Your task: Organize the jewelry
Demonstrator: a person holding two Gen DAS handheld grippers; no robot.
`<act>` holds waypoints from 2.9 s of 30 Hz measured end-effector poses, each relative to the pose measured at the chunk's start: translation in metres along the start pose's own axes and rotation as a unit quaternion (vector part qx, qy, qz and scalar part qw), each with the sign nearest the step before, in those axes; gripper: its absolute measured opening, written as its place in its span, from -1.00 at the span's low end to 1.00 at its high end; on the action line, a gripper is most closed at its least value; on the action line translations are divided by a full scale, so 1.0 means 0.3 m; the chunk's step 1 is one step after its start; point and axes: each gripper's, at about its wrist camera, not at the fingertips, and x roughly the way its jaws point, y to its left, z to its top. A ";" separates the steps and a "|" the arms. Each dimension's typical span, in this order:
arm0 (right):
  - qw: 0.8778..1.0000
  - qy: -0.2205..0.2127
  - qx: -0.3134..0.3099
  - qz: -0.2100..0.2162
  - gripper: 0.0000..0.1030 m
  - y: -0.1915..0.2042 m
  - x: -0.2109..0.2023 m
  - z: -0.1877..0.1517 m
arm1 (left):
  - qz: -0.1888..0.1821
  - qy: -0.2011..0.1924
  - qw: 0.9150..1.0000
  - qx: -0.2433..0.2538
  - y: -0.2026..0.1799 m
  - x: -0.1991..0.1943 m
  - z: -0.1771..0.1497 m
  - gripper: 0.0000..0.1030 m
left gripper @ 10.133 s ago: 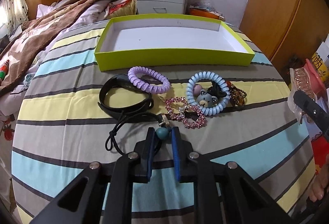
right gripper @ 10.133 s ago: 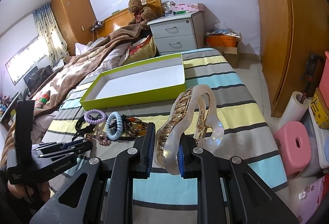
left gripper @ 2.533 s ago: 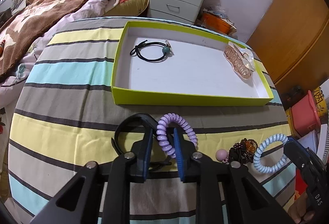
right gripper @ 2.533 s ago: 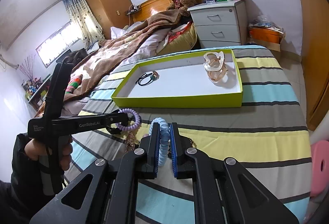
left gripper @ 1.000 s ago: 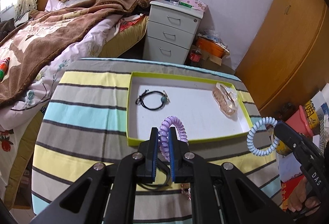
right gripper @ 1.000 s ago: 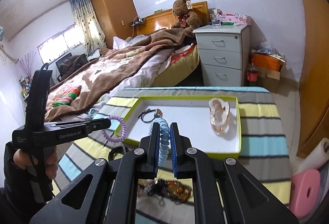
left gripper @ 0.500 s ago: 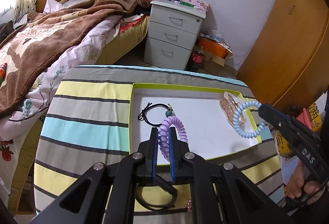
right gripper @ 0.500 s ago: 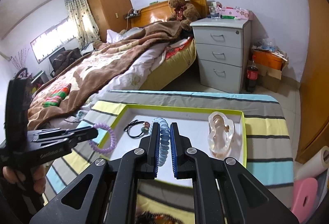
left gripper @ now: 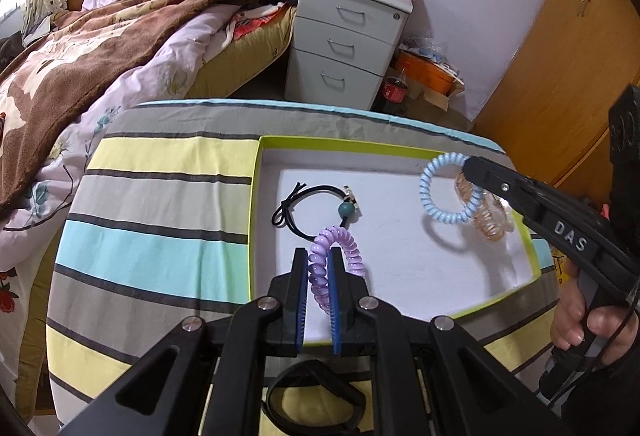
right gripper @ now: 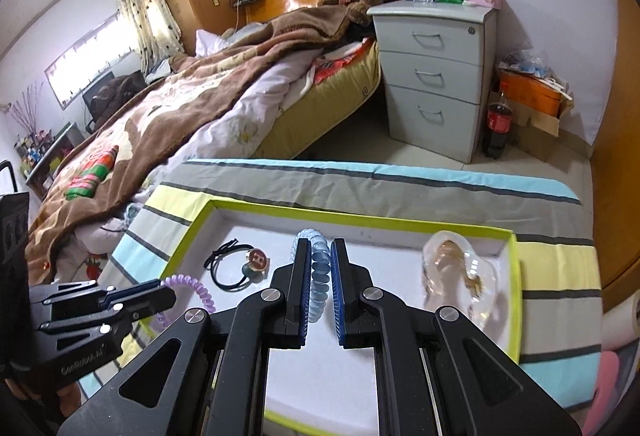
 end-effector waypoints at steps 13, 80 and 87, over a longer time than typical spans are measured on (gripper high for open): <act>0.999 0.040 -0.010 -0.015 -0.80 -0.009 0.134 0.016 | 0.027 0.014 1.000 -0.001 0.021 0.063 -0.009 -0.80; 0.998 -0.032 -0.039 -0.021 -0.10 0.101 -0.201 -0.166 | 0.016 -0.021 1.000 0.012 0.037 -0.153 -0.164 -0.15; 0.998 -0.013 -0.064 0.022 -0.10 0.174 -0.234 -0.287 | 0.006 -0.028 1.000 -0.002 0.076 -0.200 -0.240 -0.10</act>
